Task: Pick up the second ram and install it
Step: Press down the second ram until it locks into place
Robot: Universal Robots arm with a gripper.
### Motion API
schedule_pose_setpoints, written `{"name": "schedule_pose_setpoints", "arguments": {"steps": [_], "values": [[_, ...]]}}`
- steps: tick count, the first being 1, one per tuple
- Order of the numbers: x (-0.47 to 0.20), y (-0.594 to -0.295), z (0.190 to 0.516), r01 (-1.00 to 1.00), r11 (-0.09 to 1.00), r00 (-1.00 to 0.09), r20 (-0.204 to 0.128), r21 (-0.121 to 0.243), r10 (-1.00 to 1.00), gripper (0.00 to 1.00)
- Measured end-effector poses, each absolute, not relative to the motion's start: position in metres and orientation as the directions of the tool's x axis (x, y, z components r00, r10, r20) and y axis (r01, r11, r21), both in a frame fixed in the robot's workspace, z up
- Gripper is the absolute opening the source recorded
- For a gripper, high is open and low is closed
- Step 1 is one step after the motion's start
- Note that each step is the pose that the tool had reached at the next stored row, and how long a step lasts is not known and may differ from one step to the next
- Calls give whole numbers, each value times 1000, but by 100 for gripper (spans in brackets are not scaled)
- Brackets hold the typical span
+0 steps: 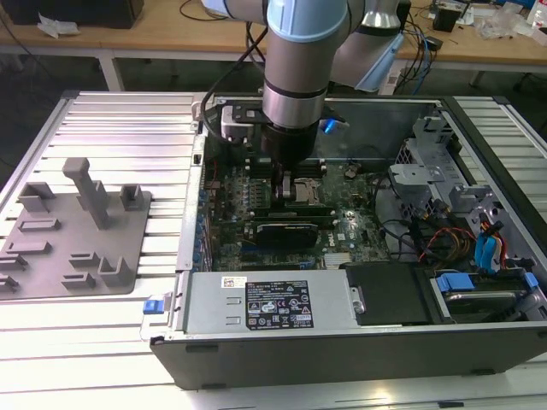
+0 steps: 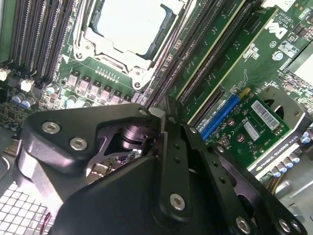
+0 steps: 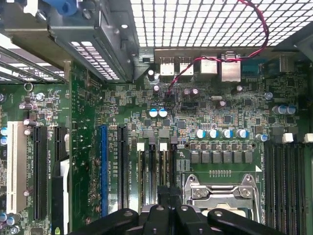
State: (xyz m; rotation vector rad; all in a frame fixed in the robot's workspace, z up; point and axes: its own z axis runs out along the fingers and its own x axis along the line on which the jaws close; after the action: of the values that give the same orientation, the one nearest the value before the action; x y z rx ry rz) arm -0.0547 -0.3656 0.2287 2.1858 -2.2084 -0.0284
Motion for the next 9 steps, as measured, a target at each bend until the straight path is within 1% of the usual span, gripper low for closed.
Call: {"name": "schedule_pose_setpoints", "arguments": {"steps": [5,9], "values": [[-55,-366,251,-999,10,-10,11,37,-1000,8],[-36,-366,251,-999,11,-10,11,37,-1000,8]]}}
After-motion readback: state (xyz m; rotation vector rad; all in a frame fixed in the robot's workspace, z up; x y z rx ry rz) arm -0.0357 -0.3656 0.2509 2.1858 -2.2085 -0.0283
